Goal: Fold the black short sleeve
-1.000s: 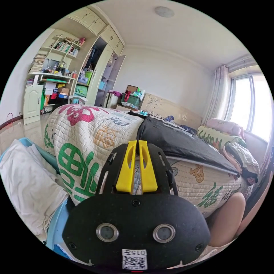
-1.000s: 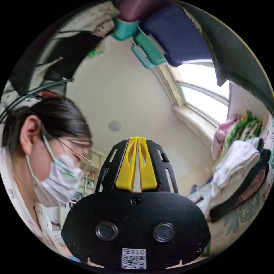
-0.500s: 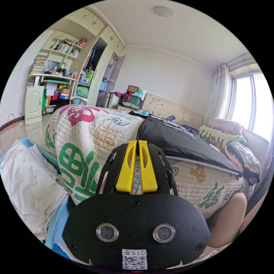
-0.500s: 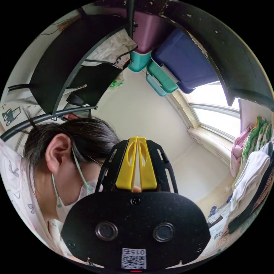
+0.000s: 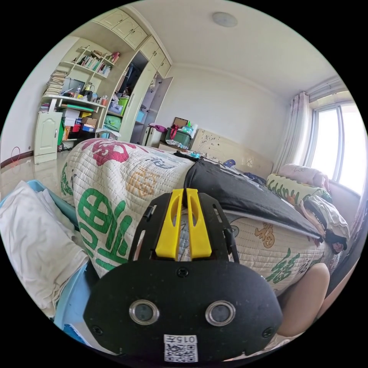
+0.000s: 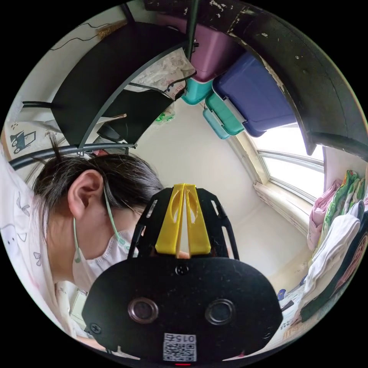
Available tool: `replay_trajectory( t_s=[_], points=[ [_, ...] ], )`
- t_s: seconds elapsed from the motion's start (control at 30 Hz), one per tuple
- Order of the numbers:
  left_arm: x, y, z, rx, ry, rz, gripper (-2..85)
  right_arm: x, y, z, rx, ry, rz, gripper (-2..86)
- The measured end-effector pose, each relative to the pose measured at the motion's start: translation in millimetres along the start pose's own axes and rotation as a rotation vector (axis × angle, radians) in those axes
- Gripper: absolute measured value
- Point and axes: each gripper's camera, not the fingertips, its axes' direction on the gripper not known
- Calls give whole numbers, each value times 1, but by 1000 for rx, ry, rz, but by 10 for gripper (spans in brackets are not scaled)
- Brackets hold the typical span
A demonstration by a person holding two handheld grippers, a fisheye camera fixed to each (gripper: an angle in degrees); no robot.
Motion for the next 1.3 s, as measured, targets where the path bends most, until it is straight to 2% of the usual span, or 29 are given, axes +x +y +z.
replay_trajectory(
  t_s=[0.13, 0.23, 0.3, 0.43, 0.5, 0.63, 0.73, 0.9, 1.07, 1.3],
  points=[
    [-12, 0, -1, 3, 10, -12, 0, -5, -2, -5, -14, 18, 1, -6],
    [-22, -1, -2, -1, 19, -16, 0, 13, -8, 8, -8, -33, 122, -6],
    [-29, -4, -3, -17, 21, -4, 1, 45, -15, 52, -106, -124, 298, -5],
    [-40, -6, -4, -26, 21, 10, 2, 61, -21, 121, -207, -368, 459, -5],
    [-49, -5, -5, -25, 22, -1, 2, 47, -23, 150, -225, -481, 471, -5],
    [-61, -3, -5, -18, 21, 2, 2, 24, -16, 175, -211, -538, 478, -5],
    [-73, -5, -5, -22, 26, 5, 2, 15, 0, 202, -232, -629, 558, -5],
    [-95, -2, -4, -5, 25, -2, 2, -21, 42, 275, -355, -909, 757, -5],
    [-114, -3, -2, 5, 21, -13, 2, -74, 62, 339, -415, -1056, 811, -5],
    [-147, -10, 5, 17, 27, -18, 6, -169, 110, 449, -577, -1160, 868, -4]
  ],
)
